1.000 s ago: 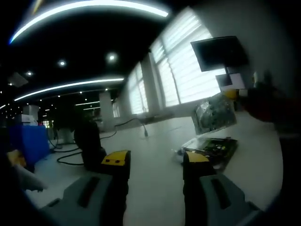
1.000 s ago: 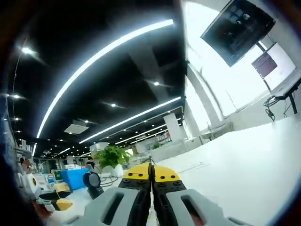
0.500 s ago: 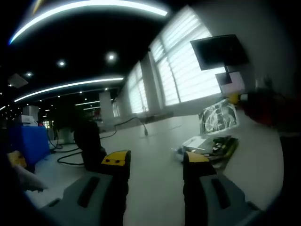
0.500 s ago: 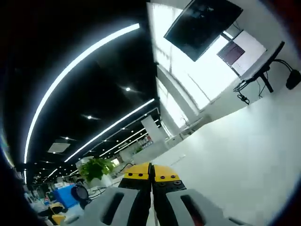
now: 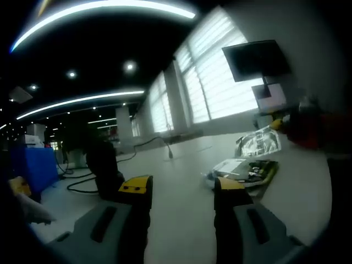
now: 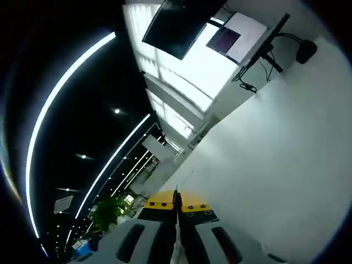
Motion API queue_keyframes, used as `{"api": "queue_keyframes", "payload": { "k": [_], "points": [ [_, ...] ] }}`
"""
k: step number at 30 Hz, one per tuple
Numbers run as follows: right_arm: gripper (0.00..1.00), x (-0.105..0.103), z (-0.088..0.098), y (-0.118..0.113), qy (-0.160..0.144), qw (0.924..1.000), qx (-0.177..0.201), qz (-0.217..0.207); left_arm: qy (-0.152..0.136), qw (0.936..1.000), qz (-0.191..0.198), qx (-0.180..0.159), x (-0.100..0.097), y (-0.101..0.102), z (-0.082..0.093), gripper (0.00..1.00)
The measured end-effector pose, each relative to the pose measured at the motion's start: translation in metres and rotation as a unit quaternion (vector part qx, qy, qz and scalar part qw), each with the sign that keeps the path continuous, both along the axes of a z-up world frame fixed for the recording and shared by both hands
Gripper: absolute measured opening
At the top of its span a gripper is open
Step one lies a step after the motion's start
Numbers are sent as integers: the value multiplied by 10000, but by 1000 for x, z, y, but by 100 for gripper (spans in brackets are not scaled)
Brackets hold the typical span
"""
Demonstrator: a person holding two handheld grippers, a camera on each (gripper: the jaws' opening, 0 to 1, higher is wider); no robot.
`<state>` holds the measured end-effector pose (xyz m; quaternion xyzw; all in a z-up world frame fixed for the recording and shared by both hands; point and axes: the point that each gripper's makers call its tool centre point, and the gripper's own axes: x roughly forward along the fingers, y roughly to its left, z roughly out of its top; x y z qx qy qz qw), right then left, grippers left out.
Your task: Clip sheet goods on table flip sheet goods clip sheet goods scan sheet goods put sheet goods back to table
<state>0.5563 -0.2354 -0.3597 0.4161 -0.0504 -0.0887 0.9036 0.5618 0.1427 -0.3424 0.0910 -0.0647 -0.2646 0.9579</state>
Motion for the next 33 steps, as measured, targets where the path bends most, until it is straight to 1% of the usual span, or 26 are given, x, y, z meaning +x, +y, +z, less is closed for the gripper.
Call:
{"api": "queue_keyframes", "payload": {
  "k": [1, 2, 3, 4, 5, 7, 8, 9, 12, 15, 17, 19, 21, 22, 23, 24, 25, 27, 29, 30, 32, 33],
  "points": [
    [0, 0, -5, 1, 127, 9999, -4, 54, 0, 10000, -4, 4, 0, 0, 0, 37],
    [0, 1, -8, 0, 185, 9998, 25, 44, 0, 10000, -8, 8, 0, -1, 0, 37],
    [0, 1, -11, 0, 222, 9997, 52, 50, 0, 10000, -9, 16, -1, -1, 0, 37],
    [1, 1, -13, -1, 220, 9996, 168, 50, 2, 10000, -9, 21, -1, -1, 0, 37],
    [5, 1, -13, 0, 172, 9995, 270, 65, 2, 10000, -6, 16, -1, -1, 0, 37],
    [19, 2, -13, -2, 110, 9995, 278, 75, 4, 10000, -3, 7, -1, -1, 0, 37],
    [24, 2, -12, -1, 100, 9996, 231, 96, 6, 10000, -5, 10, -1, -1, 0, 37],
    [27, 3, -12, -2, 91, 9997, 197, 90, 7, 10000, -6, 15, -1, -1, 0, 37],
    [32, 2, -11, -4, 91, 9999, 68, 85, 9, 10000, -12, 26, -1, -1, 0, 37],
    [41, 0, -10, 0, 137, 9996, -208, 143, 5, 10000, -8, 27, -2, -2, 0, 37],
    [47, -2, -9, 7, 259, 9966, -713, 328, 7, 10000, -10, 33, -2, -2, 0, 37],
    [48, -6, -3, 9, 211, 9938, -1058, 278, 6, 10000, -9, 33, -2, -2, 0, 37],
    [50, -8, 3, 6, 129, 9911, -1304, 218, 6, 10000, -7, 27, -1, -2, 0, 37],
    [51, -7, 5, 8, 106, 9902, -1362, 293, 4, 10000, -8, 25, -1, -2, 0, 37],
    [54, -6, 7, 10, 110, 9875, -1516, 409, 3, 10000, -8, 25, -1, -2, 0, 37],
    [56, -6, 8, 9, 110, 9862, -1593, 427, 4, 10000, -11, 26, -2, -2, 0, 37],
    [56, -6, 11, 9, 69, 9866, -1570, 444, 5, 10000, -15, 29, -2, -3, 0, 37],
    [56, -5, 15, 8, 30, 9841, -1699, 520, -1, 10000, -19, 32, -2, -3, 0, 37],
    [56, 0, 18, 10, -3, 9783, -1958, 669, -3, 10000, -16, 25, -2, -3, 0, 37],
    [56, 2, 21, 13, -42, 9731, -2171, 775, -5, 10000, -14, 23, -3, -3, 1, 37],
    [56, 6, 24, 25, -56, 9549, -2759, 1096, -6, 10000, -12, 24, -3, -3, 1, 37],
    [55, 7, 25, 31, -71, 9476, -2944, 1233, -4, 10000, -13, 25, -4, -4, 1, 37]
  ]
}}
